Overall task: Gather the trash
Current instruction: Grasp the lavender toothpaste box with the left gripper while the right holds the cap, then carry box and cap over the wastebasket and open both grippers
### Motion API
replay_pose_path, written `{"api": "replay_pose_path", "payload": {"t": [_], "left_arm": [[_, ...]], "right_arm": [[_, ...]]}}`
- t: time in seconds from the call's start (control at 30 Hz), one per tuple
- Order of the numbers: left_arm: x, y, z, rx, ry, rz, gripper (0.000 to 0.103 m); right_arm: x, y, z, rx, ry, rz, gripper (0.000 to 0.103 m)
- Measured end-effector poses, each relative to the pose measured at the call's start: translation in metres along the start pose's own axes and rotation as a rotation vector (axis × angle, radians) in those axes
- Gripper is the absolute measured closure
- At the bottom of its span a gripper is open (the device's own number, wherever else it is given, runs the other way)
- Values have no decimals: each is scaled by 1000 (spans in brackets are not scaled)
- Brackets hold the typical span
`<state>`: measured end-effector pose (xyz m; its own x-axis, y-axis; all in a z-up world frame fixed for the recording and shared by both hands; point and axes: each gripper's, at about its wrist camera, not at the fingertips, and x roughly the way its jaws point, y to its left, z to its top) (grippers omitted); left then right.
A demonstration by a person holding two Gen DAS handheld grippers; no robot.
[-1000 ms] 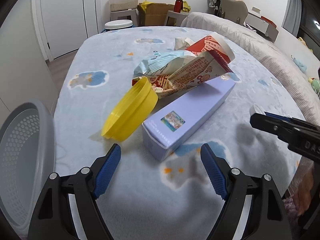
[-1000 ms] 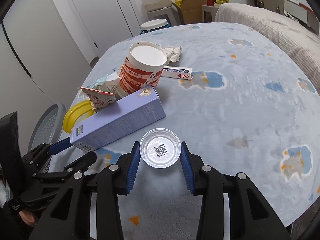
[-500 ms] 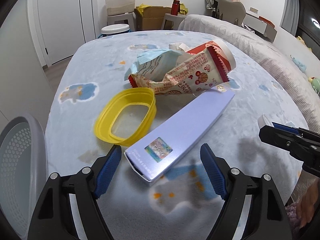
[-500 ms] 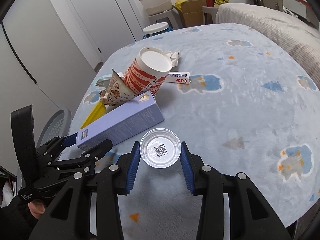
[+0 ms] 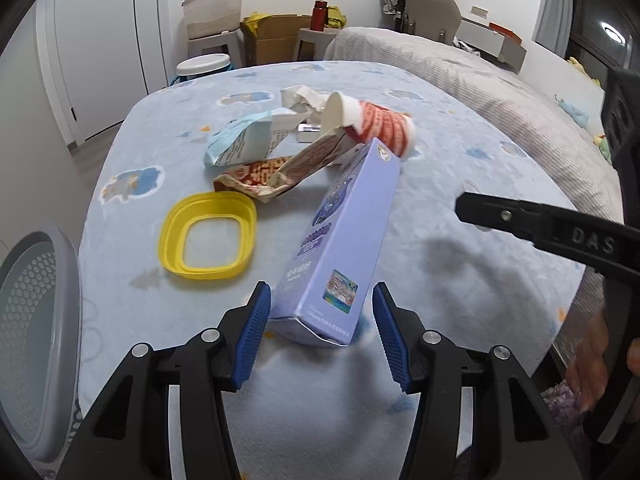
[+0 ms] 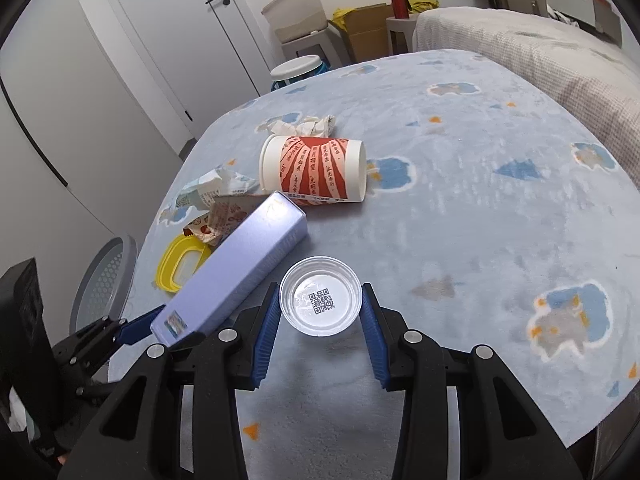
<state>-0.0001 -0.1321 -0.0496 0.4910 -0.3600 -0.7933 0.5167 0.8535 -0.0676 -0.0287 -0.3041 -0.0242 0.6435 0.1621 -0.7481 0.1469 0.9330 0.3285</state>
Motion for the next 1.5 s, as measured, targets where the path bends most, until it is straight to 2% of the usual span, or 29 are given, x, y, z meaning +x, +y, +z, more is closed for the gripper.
{"api": "replay_pose_path", "payload": {"t": [0.13,0.5,0.63,1.03,1.13,1.2,1.5], "left_arm": [[0,-9,2,29,12,-15,51],[26,-16,12,70,78,21,49],[35,-22,21,98,98,35,43],[65,-37,44,134,141,36,43],[68,-38,45,125,145,23,50],[66,-37,43,113,143,10,58],[26,-22,21,39,96,-29,60]], "right_arm": [[-4,-4,1,11,-10,0,64],[-12,-12,3,36,-33,9,64],[-15,-14,4,44,-39,14,64],[-16,-19,6,55,-40,16,64],[-14,-19,6,52,-37,15,64],[-14,-19,6,50,-35,14,64],[-9,-7,5,21,-22,1,64]]}}
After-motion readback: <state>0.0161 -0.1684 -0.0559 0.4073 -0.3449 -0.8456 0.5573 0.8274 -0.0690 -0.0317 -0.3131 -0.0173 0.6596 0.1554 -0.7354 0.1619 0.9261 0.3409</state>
